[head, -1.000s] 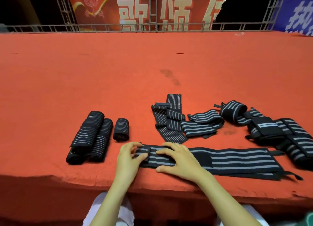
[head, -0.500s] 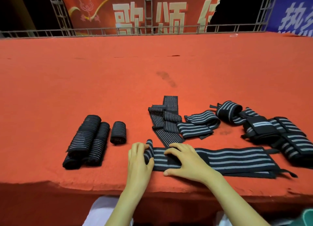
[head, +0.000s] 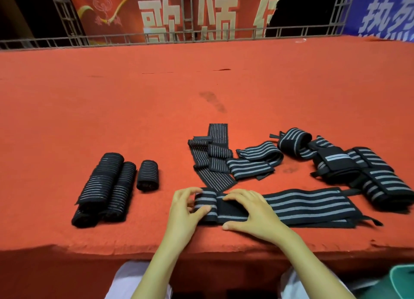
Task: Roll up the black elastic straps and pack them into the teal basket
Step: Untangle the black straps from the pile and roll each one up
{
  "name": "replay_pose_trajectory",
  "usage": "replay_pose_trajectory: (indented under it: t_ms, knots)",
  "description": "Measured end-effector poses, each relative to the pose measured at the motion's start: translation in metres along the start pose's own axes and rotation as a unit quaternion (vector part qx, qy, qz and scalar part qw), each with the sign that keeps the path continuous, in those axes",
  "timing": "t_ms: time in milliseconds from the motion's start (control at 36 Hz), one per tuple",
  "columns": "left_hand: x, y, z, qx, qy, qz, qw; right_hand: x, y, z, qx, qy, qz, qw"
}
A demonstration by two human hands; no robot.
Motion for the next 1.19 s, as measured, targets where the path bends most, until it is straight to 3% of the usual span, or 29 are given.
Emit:
replay_pose_trajectory:
  t_ms: [111,250,472,667,944,1056,1194]
  knots:
    - [0.006,0.017,0.001,-0.111,0.032,0.001,0.993,0.000,0.000,0.000,0.009,0.000,0.001,1.000]
    - [0.008,0.006,0.004,-0.096,0.052,0.144,0.984,0.000,0.002,-0.001,0.021,0.011,0.007,1.000]
    - [-0.015,0.011,-0.004,-0.093,0.019,0.022,0.995,0.007,0.022,0.007,0.016,0.048,0.014,0.999]
    - [-0.086,0.034,-0.025,-0.118,-0.090,0.030,0.988,0.053,0.085,0.034,-0.036,0.092,0.011,0.995]
    - [-0.081,0.016,-0.038,0.010,-0.164,0.167,0.972,0.053,0.073,0.029,-0.024,0.113,-0.024,0.993]
    - [-0.065,0.006,-0.033,0.084,-0.150,0.175,0.969,0.037,0.051,0.017,0.002,0.093,-0.015,0.996]
    - [-0.039,-0.009,-0.037,0.145,-0.076,0.165,0.973,0.025,0.042,0.008,0.010,0.074,0.017,0.997]
Point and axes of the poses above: each hand's wrist, its own z-axis towards the middle knuckle, its own x-axis out of the palm, y = z × x, the point moved 9 cm from there along z, towards the middle knuckle, and after that the axes turned 1 degree about y, right-handed, at the moved point
